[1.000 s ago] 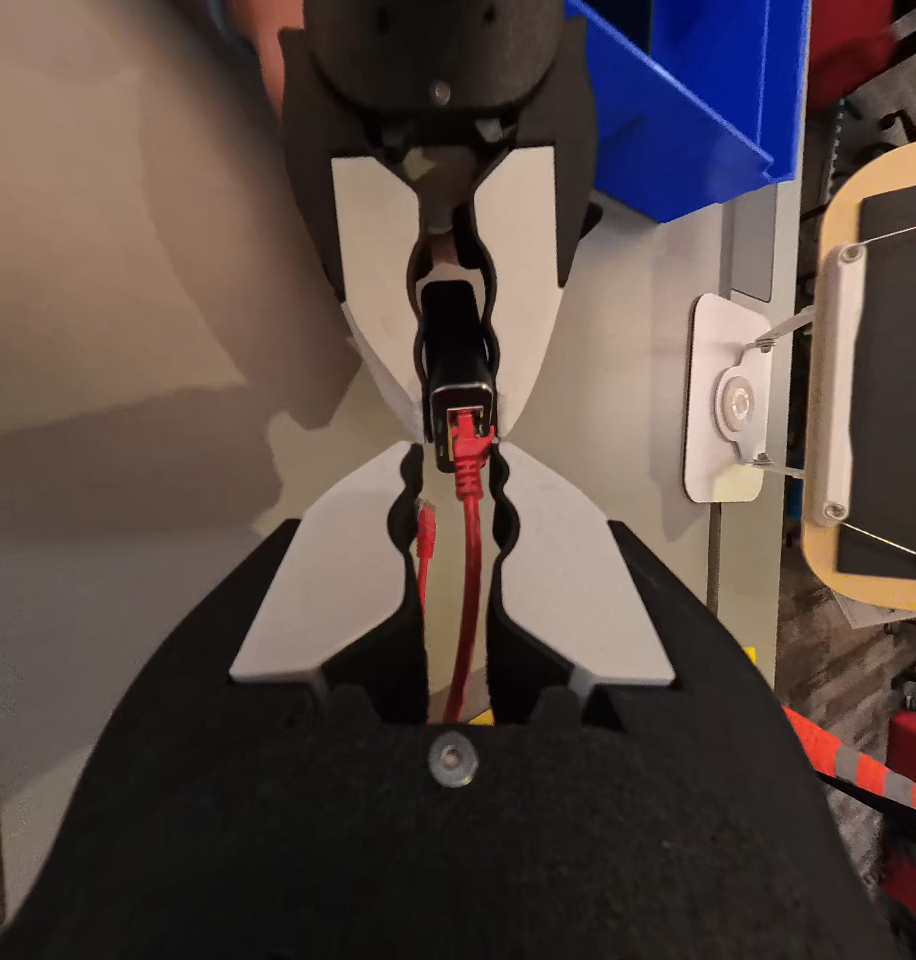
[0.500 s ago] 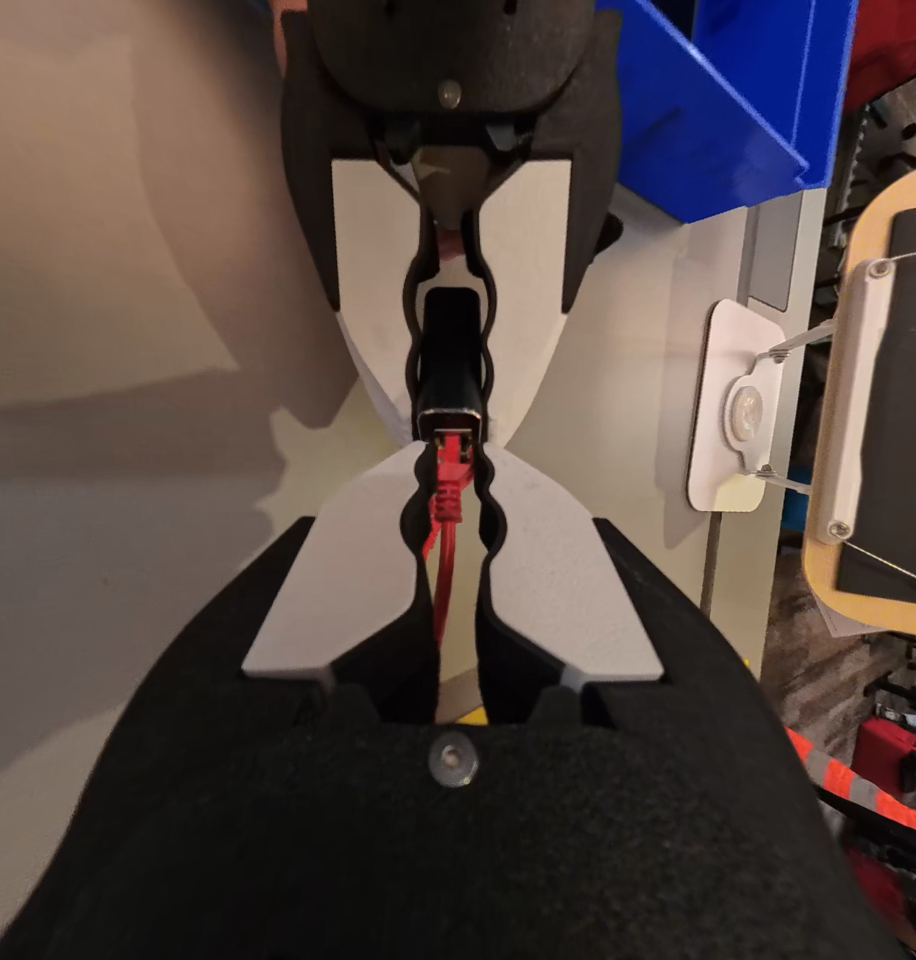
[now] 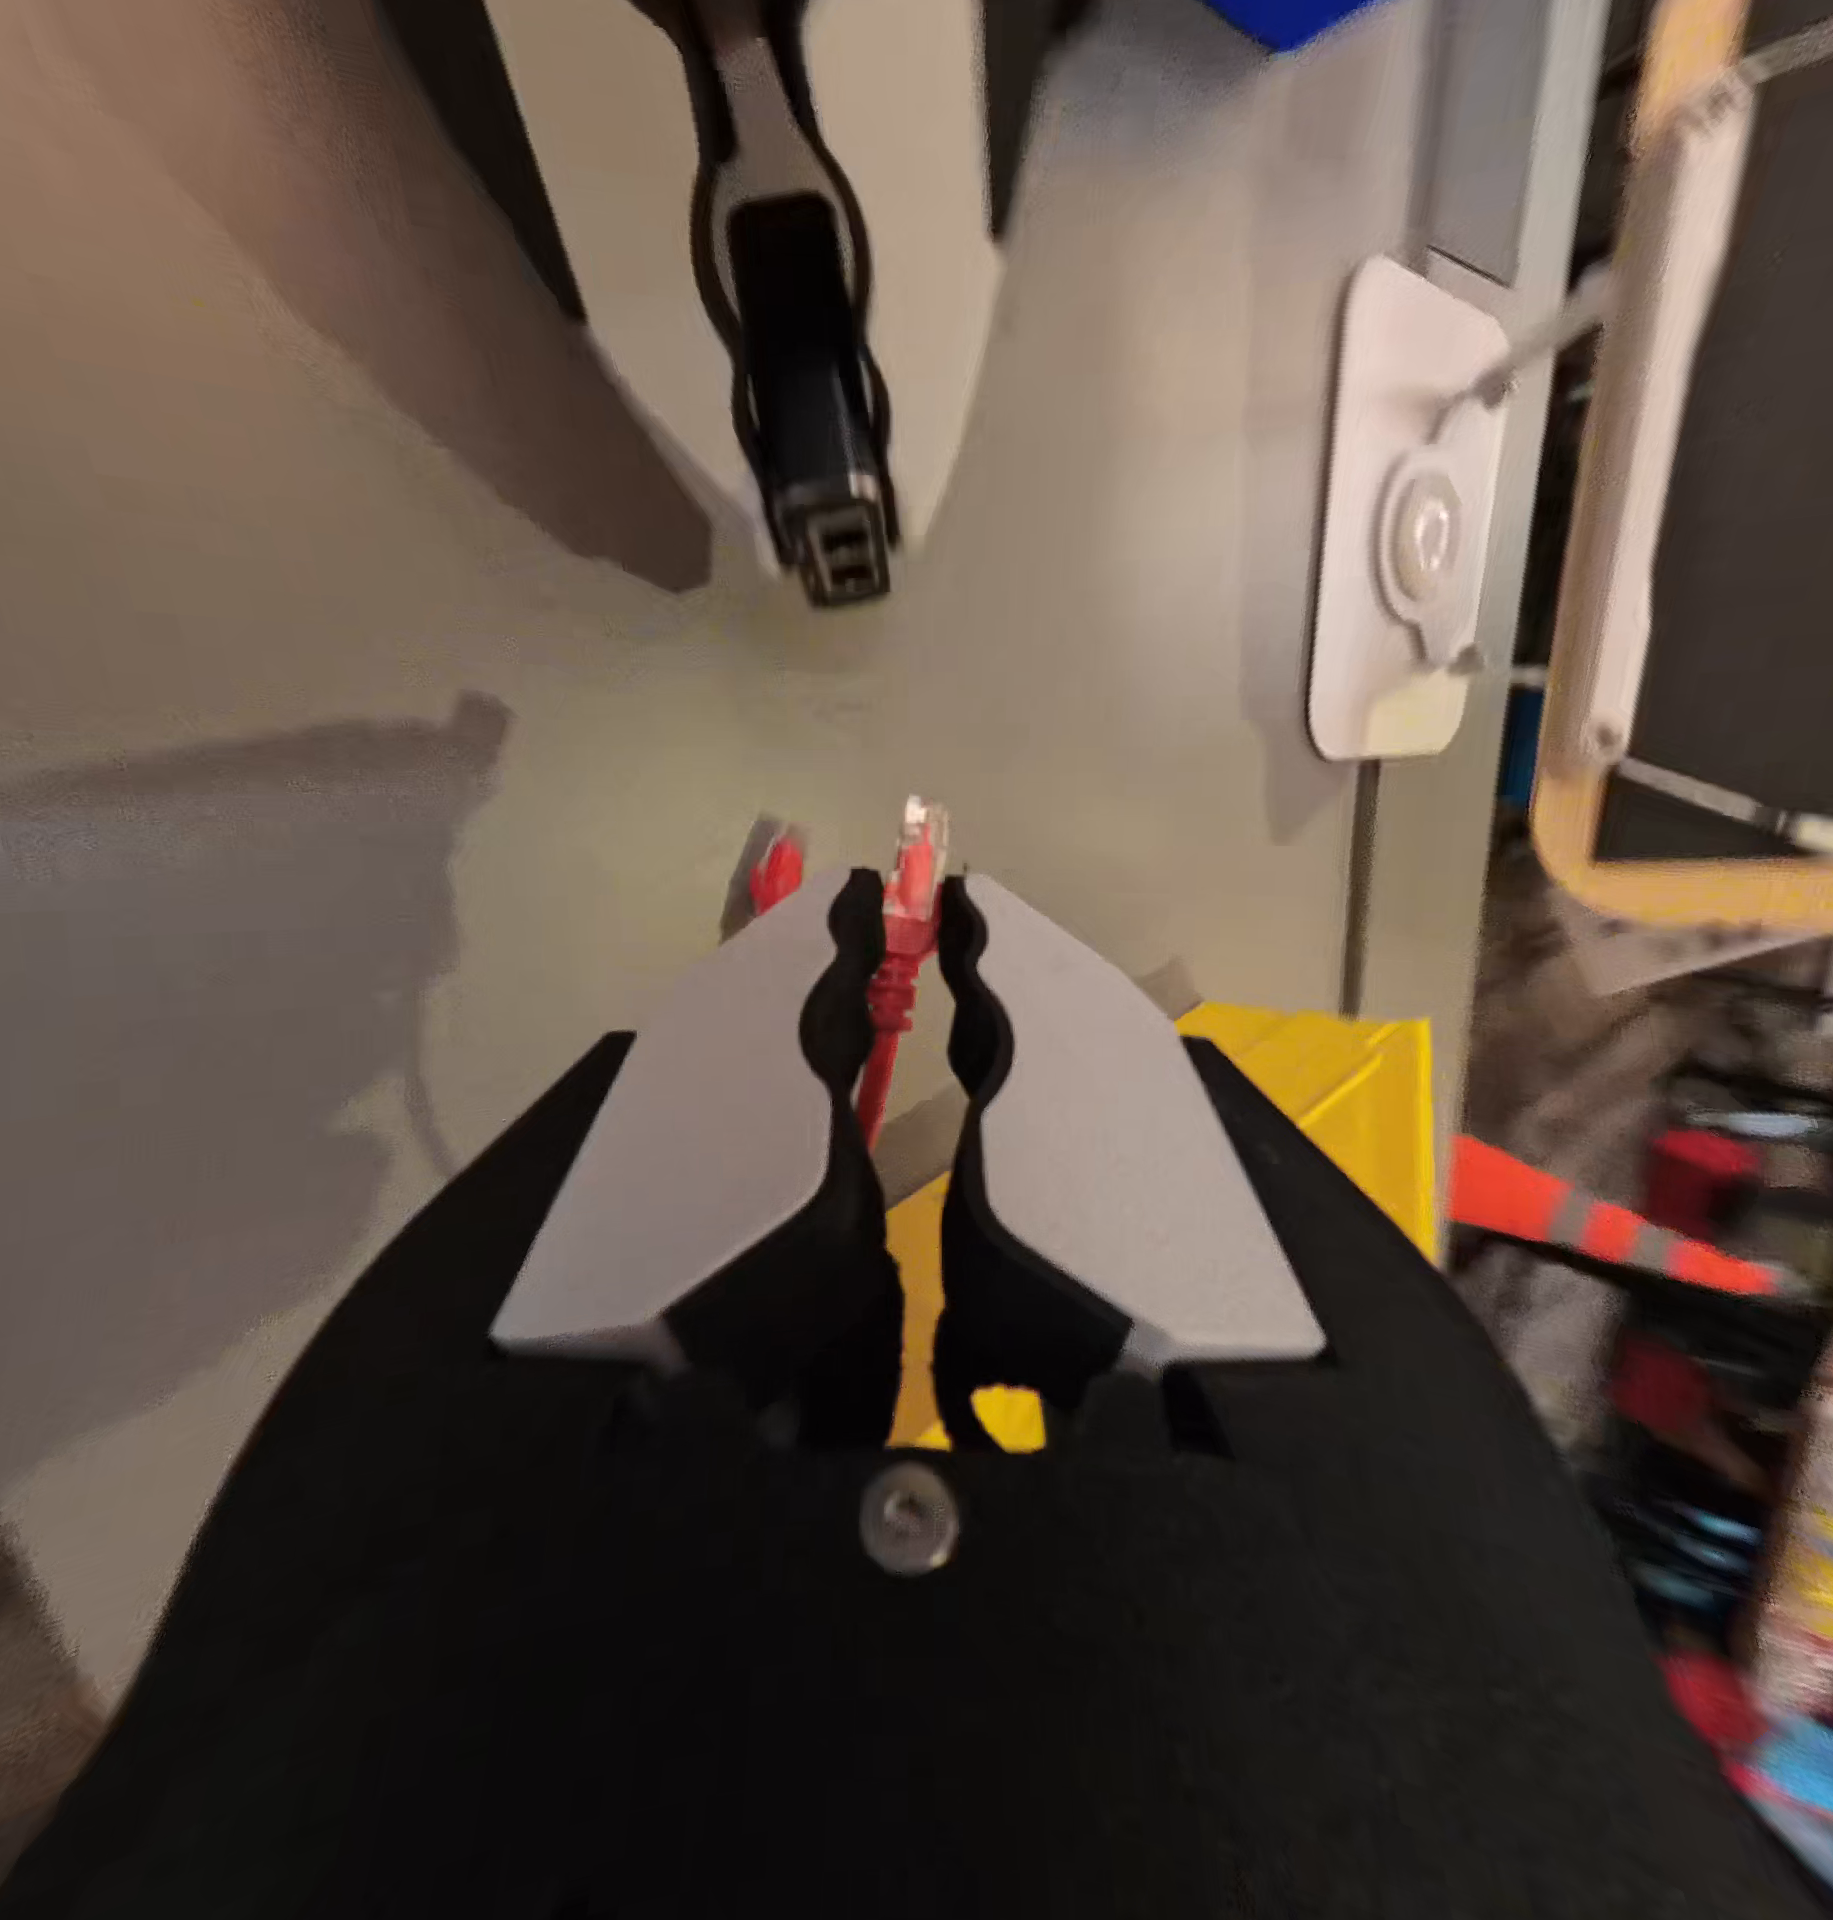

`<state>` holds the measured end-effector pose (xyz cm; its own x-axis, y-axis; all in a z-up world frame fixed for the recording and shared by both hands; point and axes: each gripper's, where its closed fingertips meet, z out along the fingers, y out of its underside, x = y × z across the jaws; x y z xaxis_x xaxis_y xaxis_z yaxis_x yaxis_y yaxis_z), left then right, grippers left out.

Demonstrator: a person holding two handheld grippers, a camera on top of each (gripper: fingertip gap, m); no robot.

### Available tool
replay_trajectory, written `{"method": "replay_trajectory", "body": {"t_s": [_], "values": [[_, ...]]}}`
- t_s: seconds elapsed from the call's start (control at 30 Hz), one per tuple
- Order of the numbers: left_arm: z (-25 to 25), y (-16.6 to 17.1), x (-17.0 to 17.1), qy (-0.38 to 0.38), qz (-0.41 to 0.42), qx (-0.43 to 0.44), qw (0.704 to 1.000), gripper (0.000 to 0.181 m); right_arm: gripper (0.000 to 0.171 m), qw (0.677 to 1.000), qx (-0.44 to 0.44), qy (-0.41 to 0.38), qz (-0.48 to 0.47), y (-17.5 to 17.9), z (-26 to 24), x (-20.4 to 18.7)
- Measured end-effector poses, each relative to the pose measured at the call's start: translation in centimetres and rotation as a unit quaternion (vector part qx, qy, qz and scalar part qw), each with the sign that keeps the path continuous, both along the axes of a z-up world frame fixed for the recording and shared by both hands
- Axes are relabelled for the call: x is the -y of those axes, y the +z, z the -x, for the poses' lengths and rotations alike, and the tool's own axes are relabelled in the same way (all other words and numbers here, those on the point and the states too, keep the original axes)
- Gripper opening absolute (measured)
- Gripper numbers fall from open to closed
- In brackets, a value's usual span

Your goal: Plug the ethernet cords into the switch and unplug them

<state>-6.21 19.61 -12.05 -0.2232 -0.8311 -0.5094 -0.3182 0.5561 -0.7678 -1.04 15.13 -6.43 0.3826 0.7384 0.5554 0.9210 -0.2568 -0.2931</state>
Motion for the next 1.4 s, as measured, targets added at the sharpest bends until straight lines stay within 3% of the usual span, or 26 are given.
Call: {"method": "replay_trajectory", "body": {"t_s": [0.07,0.2,0.3,0.37,0.5,0.6,0.7,0.77,0.83,0.93,1.13,1.23,1.33,1.4], "values": [[-0.1,2.0,0.6,-0.022,0.103,0.044,0.993,0.024,0.012,0.995,-0.094,0.007,-0.031,3.7,-0.5,1.3],[-1.0,1.2,1.0,0.004,0.03,0.045,0.999,0.024,0.012,0.98,-0.142,-0.041,-0.135,10.9,-5.0,2.9],[-1.0,0.3,1.2,-0.011,0.056,0.038,0.998,0.024,0.012,0.96,-0.171,-0.062,-0.213,16.5,-8.1,4.0],[-1.0,0.4,1.4,-0.019,0.081,0.041,0.996,0.024,0.013,0.955,-0.145,-0.084,-0.246,18.3,-10.5,4.1],[-1.2,0.4,1.8,-0.021,0.073,0.037,0.996,0.024,0.013,0.965,-0.007,-0.126,-0.231,15.2,-15.8,2.6],[-1.2,0.3,2.1,-0.026,0.062,0.036,0.997,0.024,0.013,0.97,0.076,-0.134,-0.186,9.3,-18.8,1.0],[-1.2,0.6,2.4,-0.031,0.067,0.04,0.996,0.024,0.013,0.978,0.119,-0.124,-0.118,1.1,-20.5,0.0],[-1.1,0.8,2.3,-0.03,0.067,0.046,0.996,0.024,0.014,0.985,0.075,-0.151,-0.047,-3.6,-20.4,0.3],[-1.0,1.2,2.0,-0.027,0.06,0.055,0.996,0.024,0.024,0.985,0.0,-0.174,-0.019,-5.2,-19.2,0.3],[-0.8,2.0,1.7,-0.025,0.057,0.077,0.995,0.024,0.043,0.965,-0.103,-0.239,0.0,-4.7,-18.8,0.0],[-0.3,4.1,1.1,-0.016,0.033,0.142,0.989,0.024,0.046,0.918,-0.272,-0.286,-0.026,0.2,-16.3,0.1],[0.3,5.7,1.1,-0.013,0.038,0.183,0.982,0.024,0.049,0.873,-0.404,-0.274,-0.021,2.7,-11.9,-0.3],[1.1,7.8,1.1,-0.004,0.033,0.232,0.972,0.024,0.065,0.777,-0.607,-0.157,0.055,5.7,-2.4,0.0],[1.3,8.4,1.0,0.01,0.007,0.241,0.97,0.024,0.074,0.737,-0.65,-0.137,0.12,4.7,2.5,-0.2]]}}
